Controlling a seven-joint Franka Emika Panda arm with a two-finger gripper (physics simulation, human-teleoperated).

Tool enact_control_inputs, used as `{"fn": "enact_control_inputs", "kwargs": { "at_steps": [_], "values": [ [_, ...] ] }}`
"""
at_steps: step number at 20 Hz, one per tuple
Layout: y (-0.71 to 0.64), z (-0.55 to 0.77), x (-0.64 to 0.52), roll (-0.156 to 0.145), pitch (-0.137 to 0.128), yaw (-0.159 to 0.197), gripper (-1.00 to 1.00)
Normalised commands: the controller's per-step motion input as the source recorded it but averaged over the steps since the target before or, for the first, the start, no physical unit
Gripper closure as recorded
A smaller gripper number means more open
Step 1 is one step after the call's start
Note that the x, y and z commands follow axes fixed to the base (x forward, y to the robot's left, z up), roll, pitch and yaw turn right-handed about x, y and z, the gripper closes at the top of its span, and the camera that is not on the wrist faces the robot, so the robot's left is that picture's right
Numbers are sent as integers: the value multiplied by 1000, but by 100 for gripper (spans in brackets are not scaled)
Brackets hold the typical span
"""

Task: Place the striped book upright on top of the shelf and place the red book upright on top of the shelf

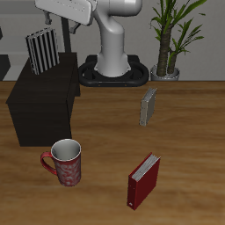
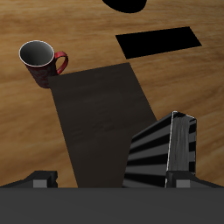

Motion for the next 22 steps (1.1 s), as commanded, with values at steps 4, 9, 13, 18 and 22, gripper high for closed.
{"fn": "enact_control_inputs", "kwargs": {
  "at_steps": [4,9,13,18,22],
  "values": [
    [701,6,303,47,24,117,-100],
    [575,-83,269,43,11,101,-100],
    [853,-259,465,54,54,105,-100],
    [466,-246,289,13,38,48,-100],
    [670,-270,151,-22,-6,40,-100]
  ]
}}
